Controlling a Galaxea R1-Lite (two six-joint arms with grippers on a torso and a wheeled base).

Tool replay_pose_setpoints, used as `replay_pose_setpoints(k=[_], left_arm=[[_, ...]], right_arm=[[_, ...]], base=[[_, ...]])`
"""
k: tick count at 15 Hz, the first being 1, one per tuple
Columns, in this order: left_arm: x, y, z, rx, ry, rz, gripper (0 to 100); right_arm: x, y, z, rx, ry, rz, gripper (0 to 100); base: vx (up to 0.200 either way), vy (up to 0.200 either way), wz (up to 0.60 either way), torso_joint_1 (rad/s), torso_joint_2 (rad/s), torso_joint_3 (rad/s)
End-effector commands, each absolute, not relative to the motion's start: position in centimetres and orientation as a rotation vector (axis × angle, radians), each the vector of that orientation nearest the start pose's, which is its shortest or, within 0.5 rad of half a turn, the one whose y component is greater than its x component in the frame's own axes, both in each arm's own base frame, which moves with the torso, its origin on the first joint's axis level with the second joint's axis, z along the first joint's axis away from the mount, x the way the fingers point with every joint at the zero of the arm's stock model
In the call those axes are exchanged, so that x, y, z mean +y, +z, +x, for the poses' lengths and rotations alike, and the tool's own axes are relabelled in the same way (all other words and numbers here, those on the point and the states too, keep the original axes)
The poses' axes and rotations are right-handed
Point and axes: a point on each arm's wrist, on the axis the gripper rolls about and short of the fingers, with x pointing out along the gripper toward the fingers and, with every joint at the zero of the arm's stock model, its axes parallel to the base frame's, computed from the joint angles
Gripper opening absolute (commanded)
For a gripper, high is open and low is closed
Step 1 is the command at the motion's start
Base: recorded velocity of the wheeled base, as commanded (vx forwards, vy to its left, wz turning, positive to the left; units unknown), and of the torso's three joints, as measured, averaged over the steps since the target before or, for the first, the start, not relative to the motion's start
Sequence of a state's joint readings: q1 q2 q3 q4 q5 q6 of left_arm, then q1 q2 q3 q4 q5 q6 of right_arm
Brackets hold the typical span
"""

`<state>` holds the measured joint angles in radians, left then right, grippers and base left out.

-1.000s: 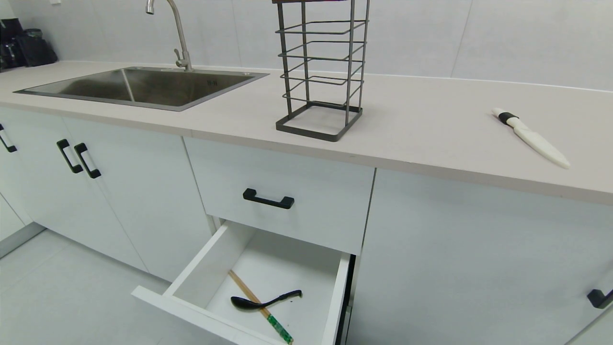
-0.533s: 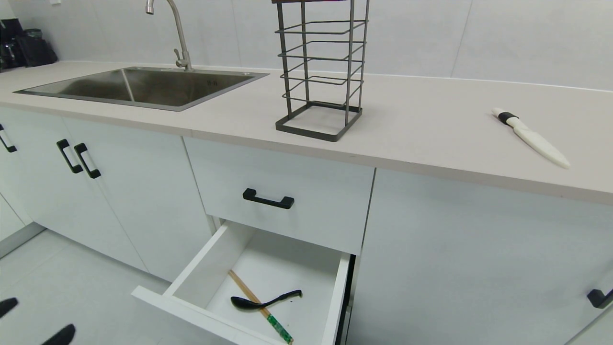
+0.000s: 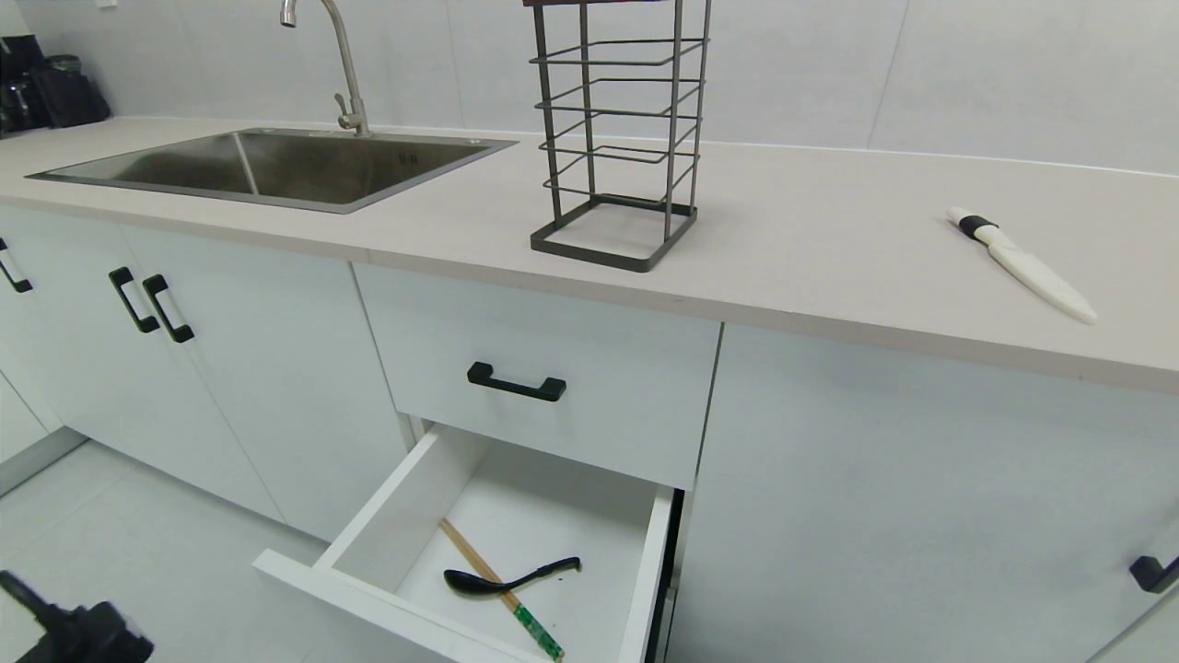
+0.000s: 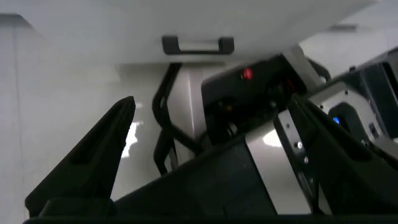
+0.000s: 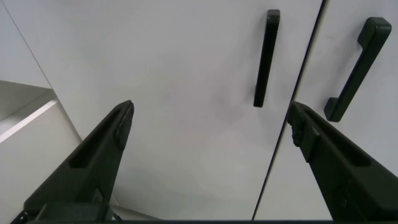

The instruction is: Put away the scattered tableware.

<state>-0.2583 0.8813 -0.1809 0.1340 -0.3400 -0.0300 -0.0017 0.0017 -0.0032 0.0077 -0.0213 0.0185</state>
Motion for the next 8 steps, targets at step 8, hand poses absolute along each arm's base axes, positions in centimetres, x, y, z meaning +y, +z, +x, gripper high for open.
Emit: replay_pose_setpoints(k=[8], left_arm=[[-4.4,5.3,12.5,1.022,-0.553,0.069,100]], right_arm=[[0.0,7.6,-2.3,0.007,-0.023,0.018,100]], base=[[0.000,0.000,0.00,0.000,0.00,0.000]])
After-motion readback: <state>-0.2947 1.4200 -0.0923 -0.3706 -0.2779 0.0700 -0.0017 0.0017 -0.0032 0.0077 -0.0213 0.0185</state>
